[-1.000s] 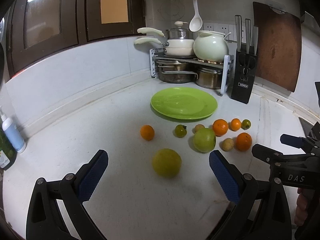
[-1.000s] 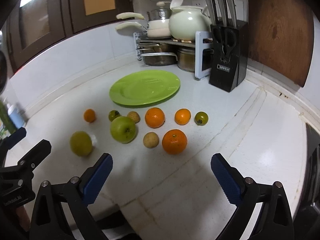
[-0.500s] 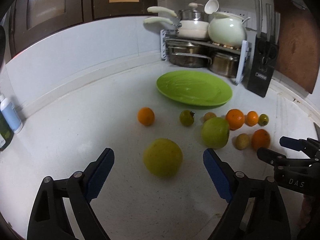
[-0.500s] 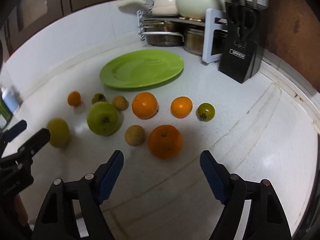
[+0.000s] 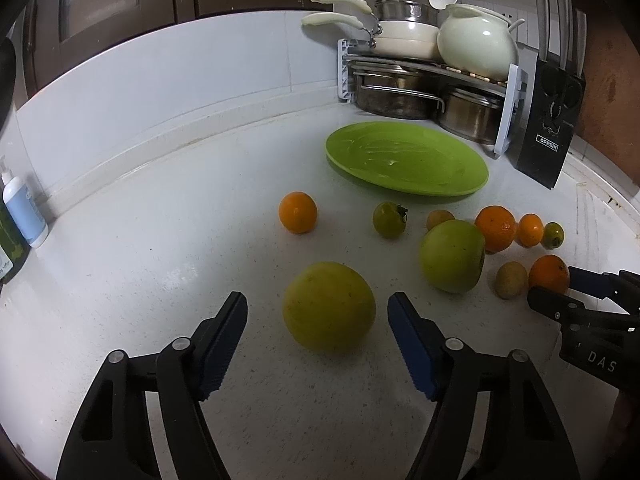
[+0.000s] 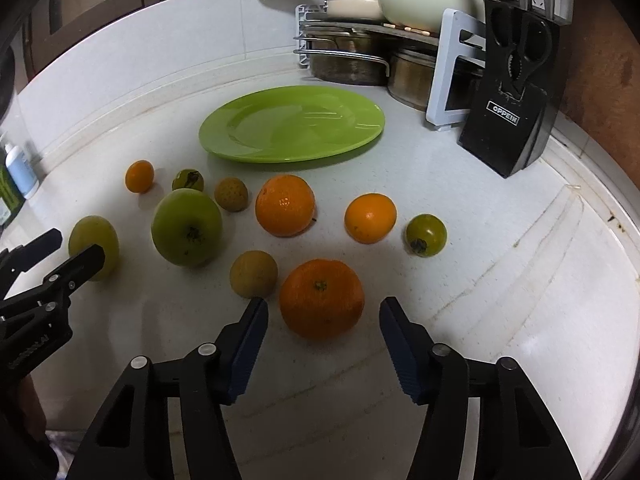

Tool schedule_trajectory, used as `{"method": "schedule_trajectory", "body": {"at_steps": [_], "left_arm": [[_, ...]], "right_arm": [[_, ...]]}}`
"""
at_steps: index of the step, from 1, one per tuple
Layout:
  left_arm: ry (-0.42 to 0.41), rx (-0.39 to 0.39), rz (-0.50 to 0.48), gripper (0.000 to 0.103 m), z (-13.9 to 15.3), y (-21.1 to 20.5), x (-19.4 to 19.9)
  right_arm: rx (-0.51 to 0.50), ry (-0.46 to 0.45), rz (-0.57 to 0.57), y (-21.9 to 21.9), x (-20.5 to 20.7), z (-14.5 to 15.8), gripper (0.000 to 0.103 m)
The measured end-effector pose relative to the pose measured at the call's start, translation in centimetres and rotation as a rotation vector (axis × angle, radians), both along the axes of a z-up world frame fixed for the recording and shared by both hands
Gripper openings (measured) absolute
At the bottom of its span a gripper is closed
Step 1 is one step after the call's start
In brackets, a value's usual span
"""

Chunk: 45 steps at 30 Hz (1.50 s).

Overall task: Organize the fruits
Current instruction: 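Grasp the large yellow pomelo with the left tool while the right tool grasps the big orange, then carry the pomelo with the left tool onto the green plate while the right tool carries the orange there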

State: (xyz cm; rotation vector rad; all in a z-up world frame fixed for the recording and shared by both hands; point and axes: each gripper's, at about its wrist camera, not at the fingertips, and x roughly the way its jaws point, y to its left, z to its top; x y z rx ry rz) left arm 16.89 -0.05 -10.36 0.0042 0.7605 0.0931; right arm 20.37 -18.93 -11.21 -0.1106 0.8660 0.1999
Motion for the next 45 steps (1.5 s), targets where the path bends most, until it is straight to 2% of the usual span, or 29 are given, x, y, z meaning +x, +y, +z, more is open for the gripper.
{"method": "schedule_trajectory", "body": {"at_steps": [7,11,23,37,45], "left_arm": [[0.047,-0.030,-0.007,0.058,-0.9,0.0,1.0],[0.054,-0.021,-0.019,0.051,-1.2,-0.3,1.2],[0.049,-0.011,-0.059,0.051,-1.0,-0.4,0.8],[-0.036,0.002,-0.160,0.051,4.0,-0.7,0.1],[-0.075,-0.021,-0.236,0.051,6.5,-0.8,1.2]], "right_arm": [[0.000,0.009,0.009,0.1,0.4,-0.4,0.048],[0.005,0.009,0.011,0.1,0.5,-0.5,0.044],[0.000,-0.017,-0.013,-0.2,-0.2,-0.1,0.044],[0.044,-0.085,-0.028,0.1,-1.5,3.3,0.044],[0.079,-0.121,-0.023,0.6,-1.2,5.3,0.044]]}}
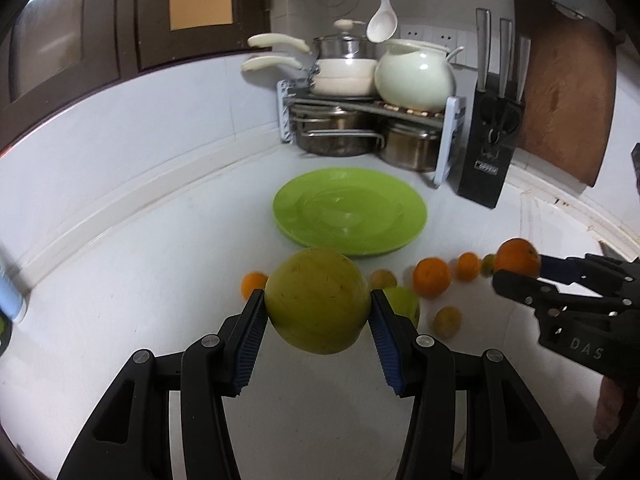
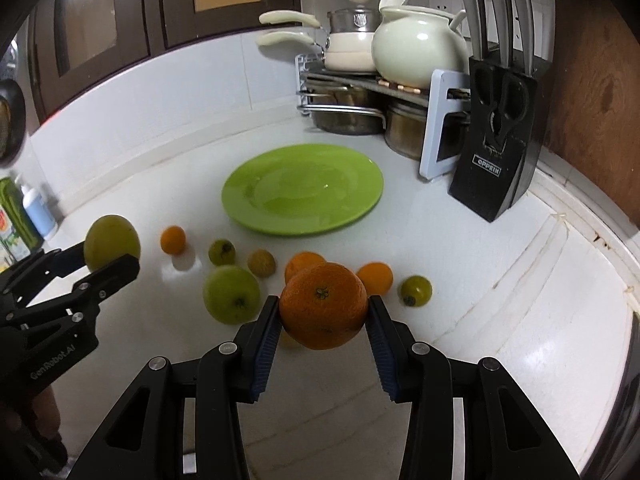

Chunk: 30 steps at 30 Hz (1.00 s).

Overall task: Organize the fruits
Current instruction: 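Carry the pomelo with the left tool onto the green plate while the right tool carries the orange there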

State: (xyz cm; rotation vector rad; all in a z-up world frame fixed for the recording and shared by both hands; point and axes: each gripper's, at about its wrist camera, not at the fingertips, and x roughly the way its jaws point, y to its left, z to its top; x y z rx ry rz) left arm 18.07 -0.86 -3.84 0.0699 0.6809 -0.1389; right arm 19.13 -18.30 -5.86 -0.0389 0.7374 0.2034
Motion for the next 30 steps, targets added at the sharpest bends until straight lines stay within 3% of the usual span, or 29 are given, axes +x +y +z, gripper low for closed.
{"method": "schedule_trajectory", "body": {"at_steps": [16,30], "left_arm": [[-0.054,0.010,-0.111,0.051,3.0,0.3,6.0],[0.073,0.011,-0.187,0.051,0.5,-0.6,14.5]], "right_arm": [[0.023,-0.048,0.039,2.0,5.2,2.6,0.044],[0.018,0.065,0.067,2.5,13.6,0.7,0.044]]}}
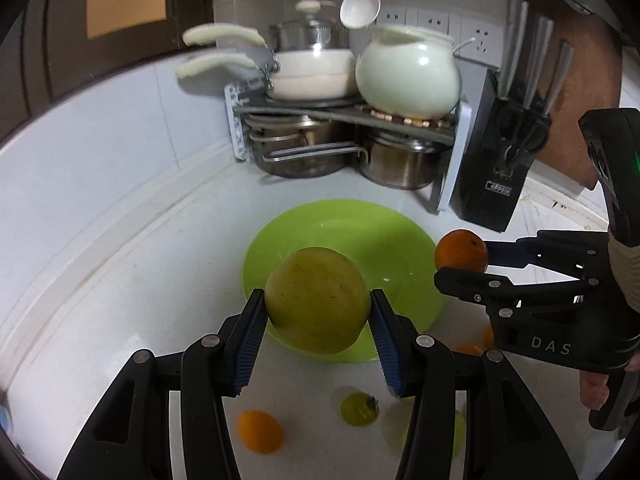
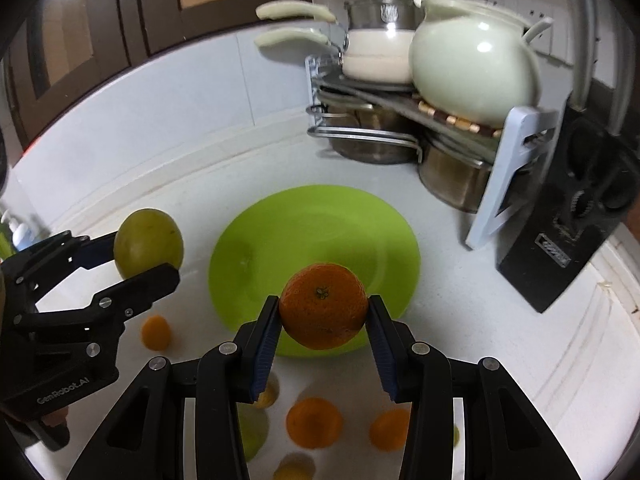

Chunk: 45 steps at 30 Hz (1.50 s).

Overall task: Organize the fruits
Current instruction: 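Carry the pomelo with the left tool onto the green plate while the right tool carries the orange there, then open both tools and withdraw them from the plate toward the loose fruit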

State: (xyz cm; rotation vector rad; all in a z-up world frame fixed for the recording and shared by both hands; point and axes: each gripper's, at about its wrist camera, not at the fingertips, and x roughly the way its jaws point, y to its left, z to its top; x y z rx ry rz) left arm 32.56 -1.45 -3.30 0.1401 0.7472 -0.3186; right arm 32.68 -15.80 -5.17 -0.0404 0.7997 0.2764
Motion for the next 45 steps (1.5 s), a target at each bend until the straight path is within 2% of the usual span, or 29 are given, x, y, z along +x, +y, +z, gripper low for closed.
{"method": "schedule_trajectory", "body": {"at_steps": [9,22,28,30,32,38,45], "left_arm": [[0.116,0.012,-0.015,0.051,-2.8,-0.5,4.4],[0.190,0.046,-0.046,0.051,-5.4,-1.1,6.6],[0.129,0.052,-0.030,0.053,-4.5,-1.0,6.3],[0.123,0.046,-0.025,0.056,-4.2,-0.8,6.1],[0.115,0.038,-0.019,0.057,-3.9,-0.6,5.8],[0.065,0.026,0.005,0.063,-2.5,0.1,3.9],[-0.028,-0.001,0.029,0.075,0.5,0.6,0.7]], "right_arm": [[-0.003,0.107,0.023,0.0,4.0,-2.6,0.044],[-0.015,0.182,0.027,-0.2,6.1,-5.2,0.044],[-0.006,0.175,0.028,-0.2,6.3,-5.2,0.045],[-0.001,0.166,0.023,-0.2,6.1,-4.9,0.048],[-0.003,0.147,0.019,-0.3,5.7,-4.3,0.052],[-0.014,0.095,0.004,-0.4,4.0,-2.6,0.052],[-0.012,0.020,-0.020,-0.7,1.0,0.1,0.052]]}}
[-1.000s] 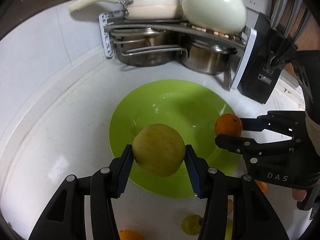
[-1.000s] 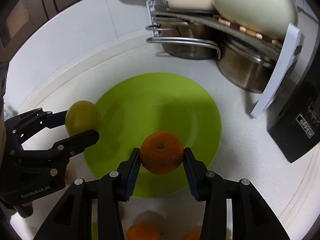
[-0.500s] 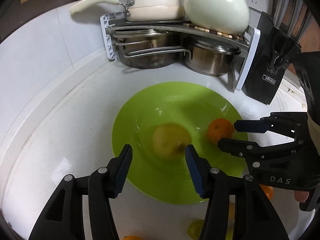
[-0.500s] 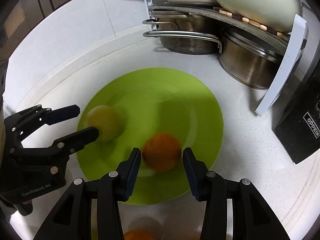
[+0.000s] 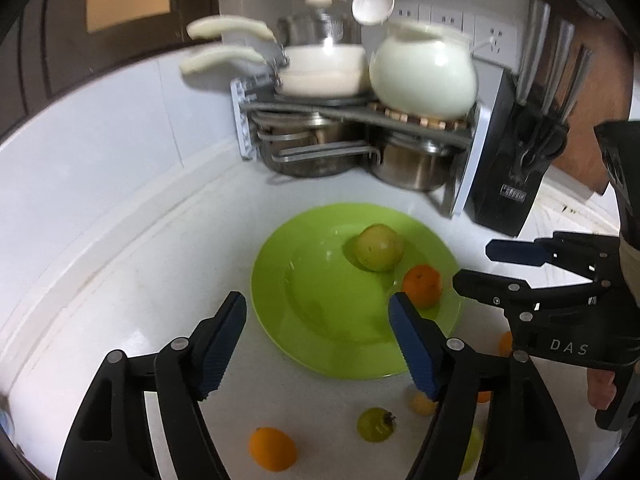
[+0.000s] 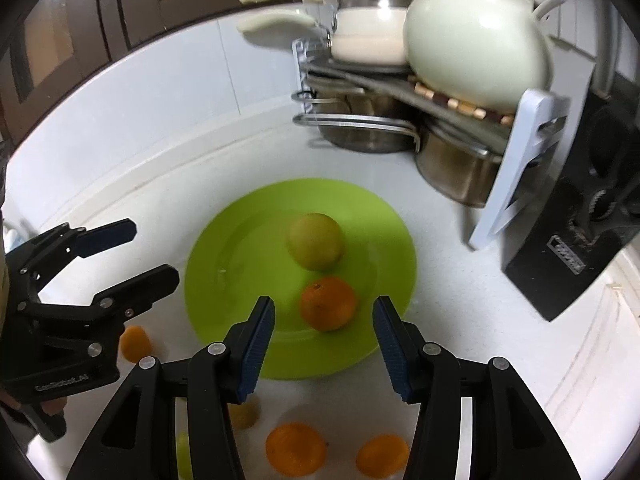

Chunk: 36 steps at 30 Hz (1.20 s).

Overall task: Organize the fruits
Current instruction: 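Open both tools and withdraw them from the plate toward the loose fruit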

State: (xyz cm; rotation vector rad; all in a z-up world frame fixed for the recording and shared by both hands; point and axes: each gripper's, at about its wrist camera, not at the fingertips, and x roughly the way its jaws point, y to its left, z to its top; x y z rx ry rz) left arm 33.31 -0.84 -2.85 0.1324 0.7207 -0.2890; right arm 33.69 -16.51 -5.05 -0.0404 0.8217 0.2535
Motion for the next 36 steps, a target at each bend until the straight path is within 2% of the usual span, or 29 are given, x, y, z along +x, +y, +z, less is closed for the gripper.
{"method": "schedule_trajectory", "body": {"at_steps": [3,12,23,36], "left_arm": [[-0.040,-0.015,0.019,0.081,1.4,0.2,-1.3],[-0.112,-0.021,0.054,0.093,3.9,0.2,-5.5],[-0.172,-0.007,0.022,0.093,4.5,-0.2,-10.1],[-0.171,0.032,-0.095,0.093,3.1,-1.1,-12.8]], "right_arm": [[0.001,-0.041,-0.015,-0.3,-1.5,1.3,0.061],[-0.009,-0.135,-0.048,-1.2,-5.6,4.0,0.068],[-0.028,-0.172,-0.053,-1.5,-10.1,4.8,0.068],[-0.048,-0.163,-0.046,-1.1,-14.1,3.8,0.068]]}}
